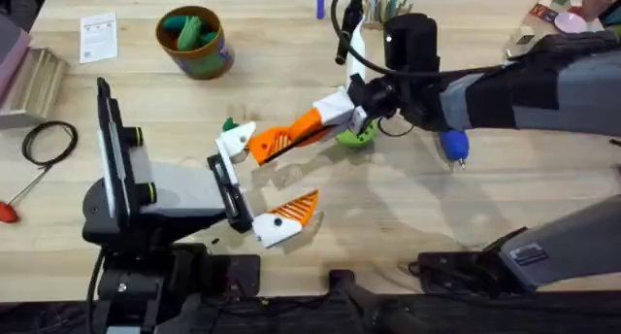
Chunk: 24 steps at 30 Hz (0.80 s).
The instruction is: Pick up the gripper from the table and insert it into the empty holder that is missing its gripper. Then pick up a screw, insert it into the mounting hole, and use the screwdriver to tighten it. Finally, clean up the table by picking up the vegetable and placing it into the bucket.
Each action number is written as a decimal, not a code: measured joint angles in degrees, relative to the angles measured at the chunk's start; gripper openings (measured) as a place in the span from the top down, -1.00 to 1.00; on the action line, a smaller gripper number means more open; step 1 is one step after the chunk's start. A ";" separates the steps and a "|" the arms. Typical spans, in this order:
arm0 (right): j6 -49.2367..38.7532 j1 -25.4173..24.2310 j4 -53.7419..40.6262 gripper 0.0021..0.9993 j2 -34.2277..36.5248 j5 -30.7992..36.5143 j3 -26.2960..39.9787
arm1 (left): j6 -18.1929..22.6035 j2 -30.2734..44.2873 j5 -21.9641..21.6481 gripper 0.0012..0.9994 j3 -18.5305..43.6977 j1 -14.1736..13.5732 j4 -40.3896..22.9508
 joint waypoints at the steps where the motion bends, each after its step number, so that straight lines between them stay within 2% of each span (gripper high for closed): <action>1: 0.03 0.14 0.00 0.99 0.00 0.35 0.02 | -0.02 0.00 -0.12 -0.97 0.00 0.09 0.02; 9: 2.19 0.64 0.57 0.99 0.00 1.92 0.22 | -0.42 0.00 -0.82 -0.97 0.00 0.33 0.13; 17: 12.42 0.99 12.01 0.99 0.00 4.23 -1.21 | -0.15 0.00 -2.23 -0.97 0.00 0.59 0.35; 24: 17.86 1.68 13.18 0.99 0.53 5.93 -1.29 | -0.25 0.00 -2.93 -0.97 0.00 0.66 0.39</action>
